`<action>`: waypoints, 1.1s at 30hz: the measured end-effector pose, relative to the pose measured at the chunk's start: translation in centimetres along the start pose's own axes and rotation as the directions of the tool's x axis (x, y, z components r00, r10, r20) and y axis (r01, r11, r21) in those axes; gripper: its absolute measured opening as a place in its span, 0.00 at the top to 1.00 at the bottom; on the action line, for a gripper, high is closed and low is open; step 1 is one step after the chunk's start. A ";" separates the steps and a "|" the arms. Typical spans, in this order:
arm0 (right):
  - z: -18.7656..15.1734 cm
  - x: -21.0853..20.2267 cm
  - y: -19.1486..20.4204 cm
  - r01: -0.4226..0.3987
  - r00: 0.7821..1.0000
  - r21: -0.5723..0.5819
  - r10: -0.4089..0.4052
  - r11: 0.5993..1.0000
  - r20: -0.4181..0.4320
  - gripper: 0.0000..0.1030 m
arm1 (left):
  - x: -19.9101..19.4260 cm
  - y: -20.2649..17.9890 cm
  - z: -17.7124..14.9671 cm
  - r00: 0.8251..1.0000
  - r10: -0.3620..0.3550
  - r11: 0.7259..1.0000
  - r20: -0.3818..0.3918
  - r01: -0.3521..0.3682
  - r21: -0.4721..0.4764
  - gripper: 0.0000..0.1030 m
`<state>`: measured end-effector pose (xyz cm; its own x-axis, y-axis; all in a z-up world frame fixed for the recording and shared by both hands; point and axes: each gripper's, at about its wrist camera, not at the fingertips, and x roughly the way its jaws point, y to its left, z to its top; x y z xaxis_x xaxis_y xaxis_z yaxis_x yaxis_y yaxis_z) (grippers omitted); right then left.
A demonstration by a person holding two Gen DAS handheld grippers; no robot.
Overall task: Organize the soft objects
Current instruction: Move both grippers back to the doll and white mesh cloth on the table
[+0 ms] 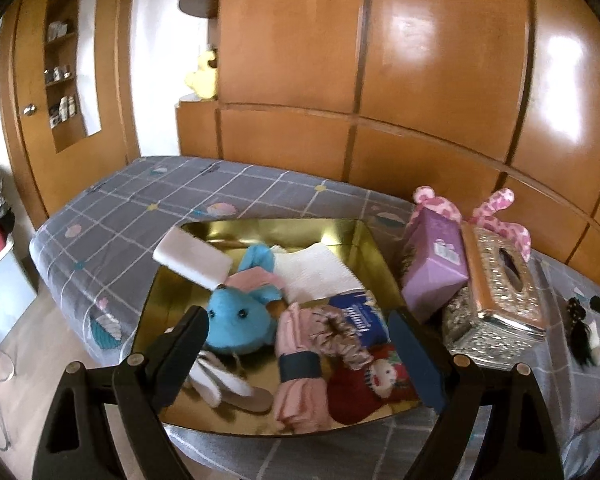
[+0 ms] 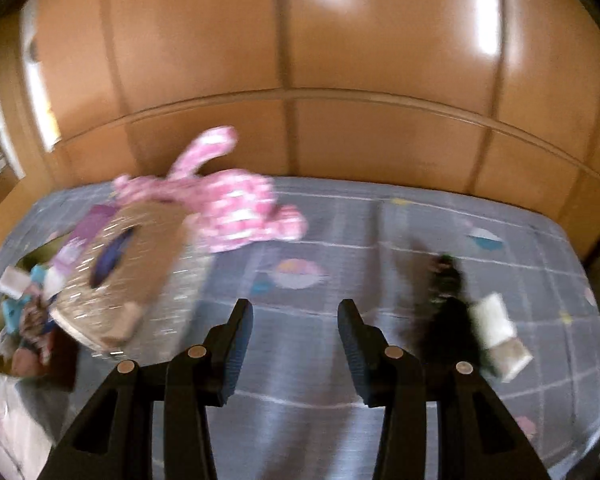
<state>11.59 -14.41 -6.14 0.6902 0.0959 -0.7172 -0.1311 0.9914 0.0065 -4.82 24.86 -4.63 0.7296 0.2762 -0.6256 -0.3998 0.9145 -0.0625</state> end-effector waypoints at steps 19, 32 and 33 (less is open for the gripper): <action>-2.8 3.1 -21.1 0.263 0.965 0.364 -0.237 0.894 -0.114 0.57 | -2.5 -13.1 1.8 0.983 -0.184 0.943 0.018 0.171 0.285 0.11; -5.5 2.5 -27.0 0.158 0.987 0.683 -0.114 0.713 -0.109 0.57 | 0.9 -31.9 1.4 0.879 -0.427 0.765 -0.213 0.476 0.434 0.13; -5.5 2.5 -27.1 0.152 0.988 0.688 -0.106 0.710 -0.110 0.57 | 1.6 -33.5 1.0 0.870 -0.429 0.752 -0.243 0.493 0.437 0.17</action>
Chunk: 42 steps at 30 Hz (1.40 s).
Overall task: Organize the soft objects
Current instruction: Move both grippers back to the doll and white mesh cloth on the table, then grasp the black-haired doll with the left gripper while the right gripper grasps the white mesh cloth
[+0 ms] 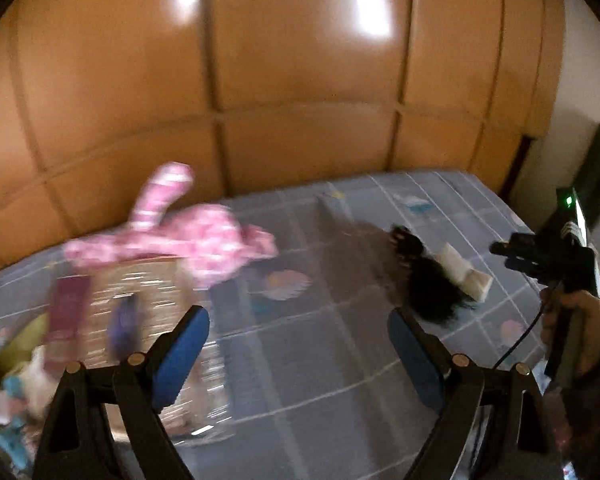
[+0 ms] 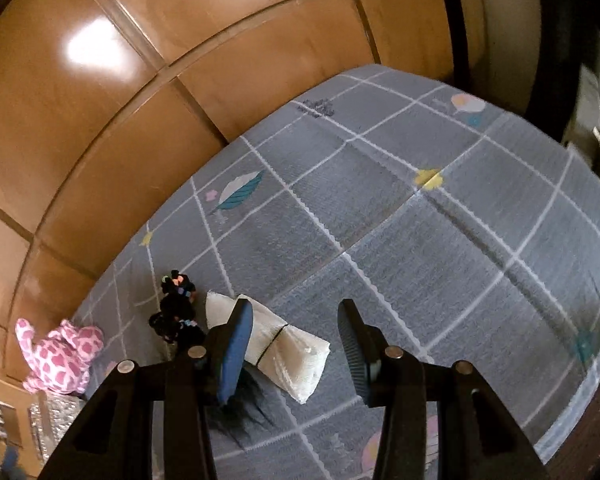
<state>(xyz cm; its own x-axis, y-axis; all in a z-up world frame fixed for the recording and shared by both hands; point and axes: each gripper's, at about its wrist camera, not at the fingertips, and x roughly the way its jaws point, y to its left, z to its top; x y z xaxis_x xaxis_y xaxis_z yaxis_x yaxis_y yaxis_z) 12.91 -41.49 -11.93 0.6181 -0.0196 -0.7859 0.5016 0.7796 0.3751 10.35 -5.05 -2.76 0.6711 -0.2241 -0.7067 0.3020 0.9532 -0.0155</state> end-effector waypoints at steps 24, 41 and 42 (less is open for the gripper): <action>-0.1 0.8 -0.1 -0.103 0.992 0.049 0.106 0.993 -0.066 0.57 | 24.2 -13.7 4.3 0.899 -0.240 0.969 -0.366 0.200 -0.146 0.58; -1.7 4.2 4.9 0.076 0.986 -0.332 -0.121 0.940 -0.114 0.42 | 17.9 -7.4 2.8 0.933 -0.254 0.966 -0.253 0.232 -0.114 0.85; -1.9 4.9 5.5 0.086 0.981 -0.387 -0.145 0.918 -0.126 0.42 | 17.7 -7.2 2.7 0.934 -0.251 0.967 -0.253 0.231 -0.107 0.85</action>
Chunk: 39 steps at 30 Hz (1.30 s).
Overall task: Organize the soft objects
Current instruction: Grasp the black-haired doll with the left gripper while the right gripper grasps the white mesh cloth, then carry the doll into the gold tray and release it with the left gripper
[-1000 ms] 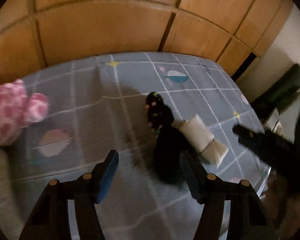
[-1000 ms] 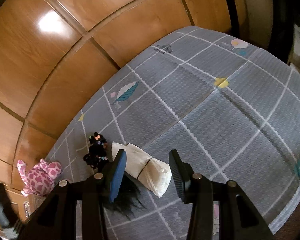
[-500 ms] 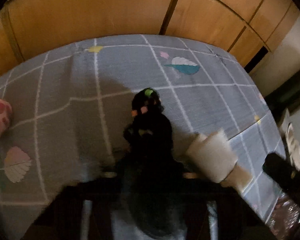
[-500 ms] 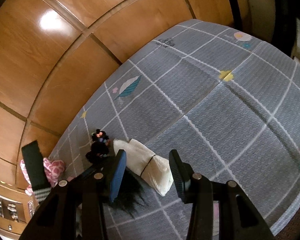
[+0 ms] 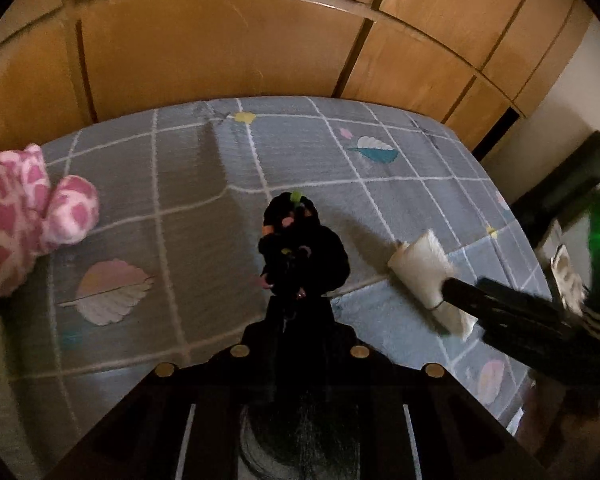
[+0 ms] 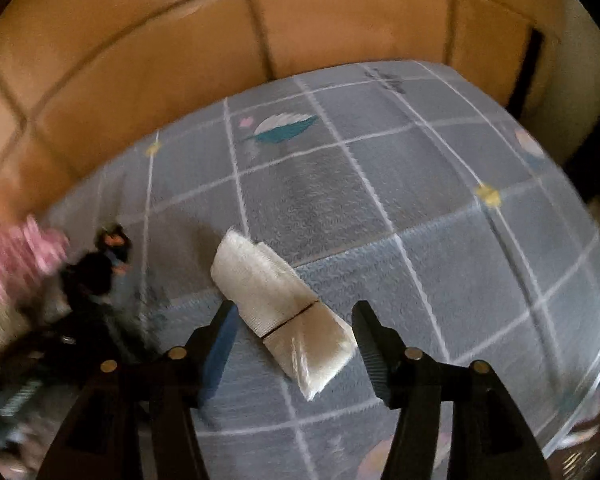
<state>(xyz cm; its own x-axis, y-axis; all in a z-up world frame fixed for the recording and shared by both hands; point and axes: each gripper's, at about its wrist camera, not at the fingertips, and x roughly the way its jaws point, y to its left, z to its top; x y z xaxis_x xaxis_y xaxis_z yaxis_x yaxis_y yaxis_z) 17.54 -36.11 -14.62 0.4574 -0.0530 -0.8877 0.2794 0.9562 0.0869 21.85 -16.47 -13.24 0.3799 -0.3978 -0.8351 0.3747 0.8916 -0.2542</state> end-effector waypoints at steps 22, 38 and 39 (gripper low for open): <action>-0.8 3.1 2.1 0.104 0.994 -0.169 -0.109 0.980 -0.020 0.50 | -18.6 9.9 10.3 0.911 0.228 0.973 0.344 -0.198 -0.121 0.85; -1.1 2.8 3.4 0.176 0.984 -0.249 -0.171 0.952 0.043 0.50 | -30.0 29.3 -3.3 0.806 0.508 0.818 0.303 -0.341 -0.463 0.85; -1.2 2.7 3.5 0.185 0.983 -0.259 -0.178 0.948 0.052 0.50 | -30.3 29.7 -4.6 0.809 0.505 0.814 0.301 -0.330 -0.478 0.85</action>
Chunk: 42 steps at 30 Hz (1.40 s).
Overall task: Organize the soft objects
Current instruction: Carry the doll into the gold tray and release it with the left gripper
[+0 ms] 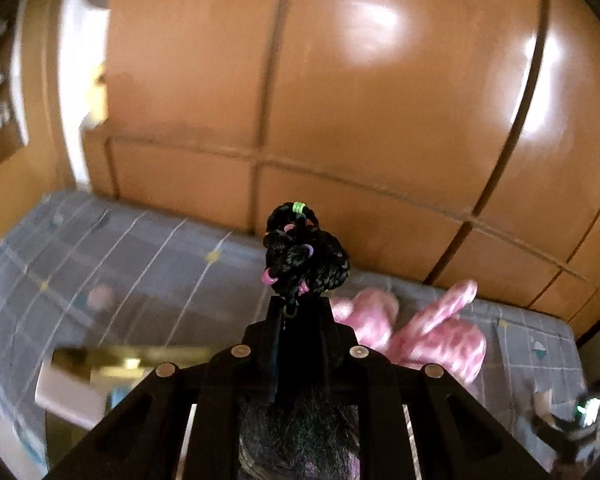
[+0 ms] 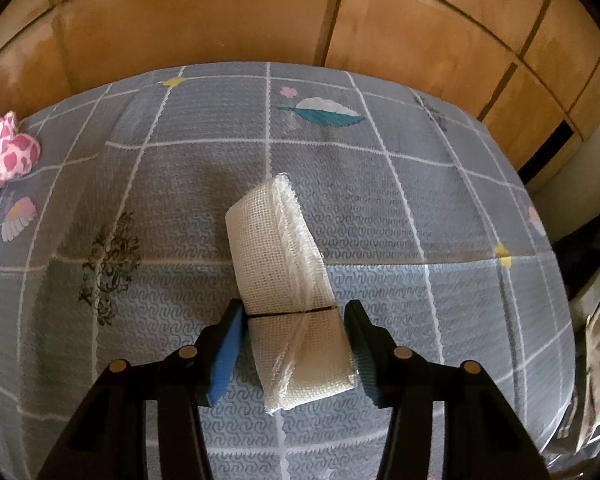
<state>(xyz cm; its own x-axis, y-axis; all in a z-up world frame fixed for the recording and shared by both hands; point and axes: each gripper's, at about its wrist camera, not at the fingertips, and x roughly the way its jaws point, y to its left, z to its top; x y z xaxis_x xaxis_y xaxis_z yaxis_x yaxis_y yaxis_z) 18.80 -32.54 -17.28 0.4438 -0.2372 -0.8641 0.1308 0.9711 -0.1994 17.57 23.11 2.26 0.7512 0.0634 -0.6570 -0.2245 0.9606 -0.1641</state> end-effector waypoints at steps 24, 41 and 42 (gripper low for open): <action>-0.5 -0.4 1.0 0.071 0.997 0.010 -0.071 0.997 -0.001 0.53 | 2.3 15.2 -12.5 0.980 0.078 0.933 -0.181 -0.136 -0.332 0.61; 1.5 -3.9 5.3 -0.047 0.998 0.080 0.044 0.996 0.035 0.53 | -5.1 11.2 -14.5 0.984 0.172 0.971 -0.037 -0.176 -0.161 0.22; 1.8 -4.4 6.1 -0.072 0.997 0.079 0.069 0.994 0.040 0.53 | -5.4 10.9 -14.7 0.985 0.168 0.974 -0.037 -0.172 -0.150 0.22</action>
<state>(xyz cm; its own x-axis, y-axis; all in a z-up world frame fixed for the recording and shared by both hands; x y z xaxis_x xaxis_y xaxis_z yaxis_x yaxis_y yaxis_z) 19.21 -25.65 -13.86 0.4866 -0.1705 -0.8568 0.1683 0.9807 -0.0996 1.94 29.25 -6.86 0.6793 0.2143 -0.7018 -0.4408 0.8838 -0.1568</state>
